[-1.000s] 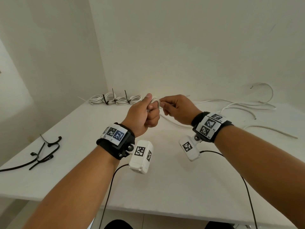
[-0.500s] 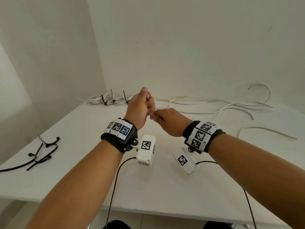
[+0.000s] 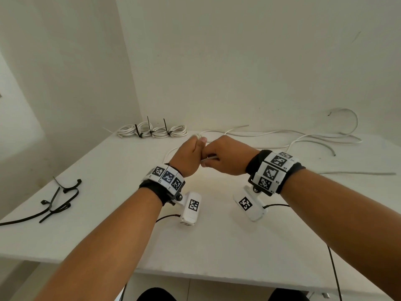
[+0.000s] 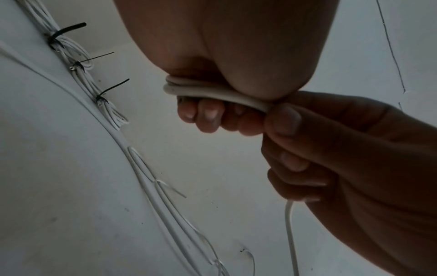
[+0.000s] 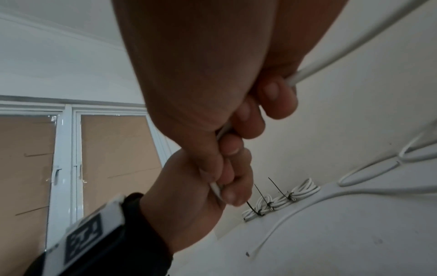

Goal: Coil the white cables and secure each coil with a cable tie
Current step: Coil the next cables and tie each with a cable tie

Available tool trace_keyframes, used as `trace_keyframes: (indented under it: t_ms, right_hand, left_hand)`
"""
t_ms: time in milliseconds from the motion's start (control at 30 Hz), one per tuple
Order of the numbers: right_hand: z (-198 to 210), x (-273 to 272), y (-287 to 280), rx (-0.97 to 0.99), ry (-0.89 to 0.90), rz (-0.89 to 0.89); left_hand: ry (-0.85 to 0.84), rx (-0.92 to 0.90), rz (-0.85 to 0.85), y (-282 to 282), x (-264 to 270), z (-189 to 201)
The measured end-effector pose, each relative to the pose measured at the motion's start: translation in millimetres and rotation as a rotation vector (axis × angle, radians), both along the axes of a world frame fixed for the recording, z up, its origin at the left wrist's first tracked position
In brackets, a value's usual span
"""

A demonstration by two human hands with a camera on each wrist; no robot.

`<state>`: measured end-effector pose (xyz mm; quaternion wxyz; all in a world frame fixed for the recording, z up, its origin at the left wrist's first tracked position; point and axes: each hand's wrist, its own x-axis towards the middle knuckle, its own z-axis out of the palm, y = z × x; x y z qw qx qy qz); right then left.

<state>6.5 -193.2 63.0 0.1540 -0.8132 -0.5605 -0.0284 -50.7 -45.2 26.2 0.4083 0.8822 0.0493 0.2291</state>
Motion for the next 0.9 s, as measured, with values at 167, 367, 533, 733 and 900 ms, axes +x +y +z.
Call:
trace_keyframes:
  t_ms: [167,367,533,733,900]
  right_hand:
    - [10,13,-7,0.179,0.058,0.005]
    - [11,19,-8,0.312,0.019,0.07]
    - [10,17,-7,0.349,-0.017,0.089]
    - [16,21,-11,0.36,-0.024,0.074]
    - [11,29,-10,0.46,0.108,0.06]
  left_hand:
    - [0.048,-0.072,-0.17,-4,-8,9]
    - [0.061,-0.161,-0.192,-2,-8,18]
    - [0.107,-0.171,-0.176,0,-9,24]
    - [0.249,-0.238,-0.151,4,-15,21]
    - [0.254,-0.521,-0.269,-3,-18,15]
